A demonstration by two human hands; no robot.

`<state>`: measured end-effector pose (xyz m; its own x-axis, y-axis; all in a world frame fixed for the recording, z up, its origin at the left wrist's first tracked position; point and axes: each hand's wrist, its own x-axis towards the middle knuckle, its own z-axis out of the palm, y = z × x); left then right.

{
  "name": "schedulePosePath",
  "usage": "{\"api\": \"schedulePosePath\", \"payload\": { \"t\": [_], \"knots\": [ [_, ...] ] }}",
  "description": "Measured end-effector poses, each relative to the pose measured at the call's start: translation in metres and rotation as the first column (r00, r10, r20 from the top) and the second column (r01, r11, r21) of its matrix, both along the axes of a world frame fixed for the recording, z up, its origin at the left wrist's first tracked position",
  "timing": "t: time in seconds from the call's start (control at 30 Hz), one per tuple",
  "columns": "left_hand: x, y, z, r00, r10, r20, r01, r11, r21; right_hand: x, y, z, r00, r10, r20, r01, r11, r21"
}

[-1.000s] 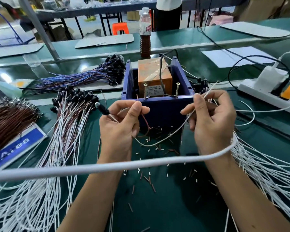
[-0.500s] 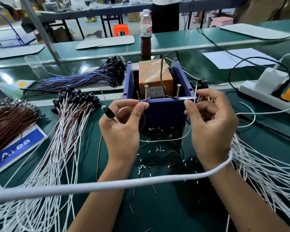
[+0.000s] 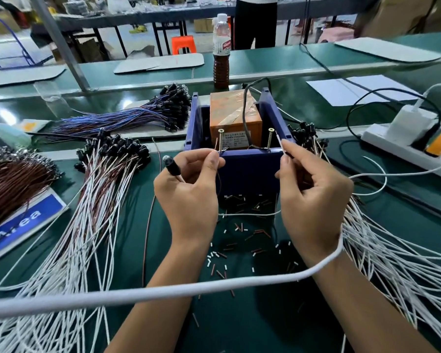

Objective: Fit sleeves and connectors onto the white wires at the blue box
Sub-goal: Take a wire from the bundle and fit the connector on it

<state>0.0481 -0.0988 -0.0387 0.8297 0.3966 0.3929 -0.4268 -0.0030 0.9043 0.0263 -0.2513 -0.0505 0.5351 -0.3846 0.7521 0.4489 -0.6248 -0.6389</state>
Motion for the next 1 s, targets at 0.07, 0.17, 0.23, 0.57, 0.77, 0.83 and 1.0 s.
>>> {"api": "schedulePosePath", "payload": {
  "t": [0.07, 0.17, 0.23, 0.57, 0.77, 0.83, 1.0],
  "knots": [
    [-0.0013, -0.0016, 0.0004, 0.999, 0.031, 0.009, -0.031, 0.999, 0.044, -0.0004, 0.0011, 0.0003, 1.0, 0.024, -0.009, -0.024, 1.0, -0.004],
    [-0.0022, -0.0027, 0.0012, 0.998, 0.054, 0.021, -0.056, 0.994, 0.094, 0.0005, 0.0024, -0.001, 0.999, 0.045, -0.019, -0.045, 0.999, 0.005],
    [-0.0023, -0.003, 0.0019, 0.999, 0.051, 0.019, -0.052, 0.994, 0.094, 0.0005, 0.0022, -0.0019, 0.998, 0.057, -0.025, -0.056, 0.998, 0.033],
    [-0.0058, -0.004, 0.0063, 0.998, 0.042, 0.042, -0.046, 0.994, 0.095, -0.0026, 0.0025, -0.0039, 0.995, 0.089, -0.05, -0.088, 0.996, 0.016],
    [-0.0056, -0.0033, 0.0051, 0.998, 0.035, 0.047, -0.039, 0.995, 0.092, -0.0026, 0.0027, -0.0045, 0.995, 0.092, -0.046, -0.091, 0.996, 0.015],
    [-0.0054, -0.0032, 0.0048, 0.998, 0.033, 0.05, -0.038, 0.995, 0.093, -0.0027, 0.0028, -0.0042, 0.995, 0.089, -0.051, -0.088, 0.996, 0.019],
    [-0.0054, -0.0026, 0.0048, 0.997, 0.038, 0.064, -0.045, 0.992, 0.118, -0.0035, 0.0032, -0.0026, 0.994, 0.089, -0.061, -0.088, 0.996, 0.003]
  ]
}}
